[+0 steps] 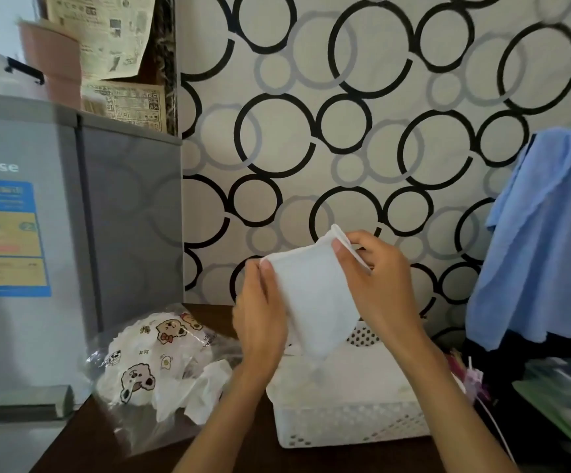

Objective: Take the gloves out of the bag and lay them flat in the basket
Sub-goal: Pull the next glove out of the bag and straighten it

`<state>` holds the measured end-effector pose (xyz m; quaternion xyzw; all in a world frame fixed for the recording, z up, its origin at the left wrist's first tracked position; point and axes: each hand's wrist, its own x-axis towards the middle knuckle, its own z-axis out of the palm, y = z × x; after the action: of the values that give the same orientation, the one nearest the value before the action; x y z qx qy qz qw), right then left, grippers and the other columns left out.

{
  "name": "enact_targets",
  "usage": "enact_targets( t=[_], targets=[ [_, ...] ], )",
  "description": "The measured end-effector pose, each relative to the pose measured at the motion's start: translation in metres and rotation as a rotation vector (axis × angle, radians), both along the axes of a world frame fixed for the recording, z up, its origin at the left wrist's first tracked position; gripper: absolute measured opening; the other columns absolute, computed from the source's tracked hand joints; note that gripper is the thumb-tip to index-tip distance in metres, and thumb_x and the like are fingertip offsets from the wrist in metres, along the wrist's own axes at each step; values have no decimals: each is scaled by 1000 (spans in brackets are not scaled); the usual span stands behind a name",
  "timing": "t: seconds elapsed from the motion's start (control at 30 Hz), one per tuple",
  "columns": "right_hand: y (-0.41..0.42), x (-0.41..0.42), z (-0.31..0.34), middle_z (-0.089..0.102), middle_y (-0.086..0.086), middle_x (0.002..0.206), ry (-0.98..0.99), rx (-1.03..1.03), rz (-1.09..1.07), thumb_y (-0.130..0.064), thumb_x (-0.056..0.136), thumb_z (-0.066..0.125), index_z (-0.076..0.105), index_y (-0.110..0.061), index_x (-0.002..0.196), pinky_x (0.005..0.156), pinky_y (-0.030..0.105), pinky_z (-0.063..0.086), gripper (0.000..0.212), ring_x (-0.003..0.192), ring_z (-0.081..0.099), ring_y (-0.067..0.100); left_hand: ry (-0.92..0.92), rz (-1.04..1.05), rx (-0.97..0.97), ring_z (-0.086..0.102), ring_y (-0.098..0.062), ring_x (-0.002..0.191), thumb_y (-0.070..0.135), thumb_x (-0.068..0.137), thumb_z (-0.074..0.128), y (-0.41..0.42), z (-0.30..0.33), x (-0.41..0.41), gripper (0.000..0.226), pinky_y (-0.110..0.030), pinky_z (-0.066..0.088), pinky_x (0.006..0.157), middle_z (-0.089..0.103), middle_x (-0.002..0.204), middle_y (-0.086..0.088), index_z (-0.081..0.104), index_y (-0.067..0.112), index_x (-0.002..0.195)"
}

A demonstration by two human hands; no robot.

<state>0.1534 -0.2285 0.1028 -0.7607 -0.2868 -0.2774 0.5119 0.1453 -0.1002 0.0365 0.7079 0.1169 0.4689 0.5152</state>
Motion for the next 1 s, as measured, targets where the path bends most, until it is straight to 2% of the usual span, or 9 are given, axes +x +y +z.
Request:
enact_targets(
  t=[0.13,0.23,0.3,0.37,0.5,0.63,0.8,0.93,1.0],
  targets=[
    [9,-5,-15,66,13,72,137,150,53,-32,93,54,61,-28,79,49,28,41,16,64,58,29,-87,262,424,47,-15,43,54,98,23,39,5,-19,39,-28,40,47,47,50,7,51,27,98],
    [7,2,-26,60,1,61,317,185,148,-30,94,54,62,-28,80,45,19,40,16,50,51,4,-140,338,612,51,-25,44,46,97,32,56,26,-30,22,-31,43,53,53,50,-2,49,33,99],
    [-1,14,-33,57,-5,59,489,102,220,-28,95,54,64,-23,89,38,17,38,13,43,48,1,-9,287,641,56,-26,57,46,98,39,57,34,-23,26,-34,45,61,58,60,1,58,30,102],
    [-15,33,-44,61,-1,65,603,-61,245,-25,96,53,65,-16,93,38,17,39,15,41,51,3,249,153,638,61,-23,77,45,98,41,55,27,1,28,-33,44,68,65,80,3,63,27,105],
    [-48,72,-75,65,5,71,719,-392,102,-24,95,54,65,-15,93,41,20,41,15,46,53,13,680,-204,689,59,-18,92,44,98,44,42,-20,54,24,-34,47,75,63,96,4,58,25,101],
    [-69,93,-90,60,-2,81,718,-491,-84,-24,95,55,59,-20,104,40,18,39,11,41,50,9,742,-257,789,57,-16,91,47,96,46,20,-43,86,24,-30,40,71,63,99,5,55,27,103],
    [-84,104,-99,56,-7,80,663,-486,-258,-30,93,57,60,-19,112,57,27,47,22,45,55,10,730,-181,1059,58,-17,94,54,93,47,0,-47,105,37,-28,39,72,64,105,2,54,24,114],
    [-90,104,-102,58,-3,88,641,-488,-361,-31,91,60,62,-22,108,55,25,45,20,52,60,11,727,-58,1303,58,-17,88,61,92,43,-11,-46,105,50,-29,41,72,64,103,-1,48,21,121],
    [-91,104,-104,61,0,95,614,-489,-397,-32,89,64,62,-23,104,48,22,40,18,50,59,10,639,12,1349,55,-15,82,69,86,44,-11,-45,102,61,-27,39,67,64,102,2,42,22,125]
  ],
)
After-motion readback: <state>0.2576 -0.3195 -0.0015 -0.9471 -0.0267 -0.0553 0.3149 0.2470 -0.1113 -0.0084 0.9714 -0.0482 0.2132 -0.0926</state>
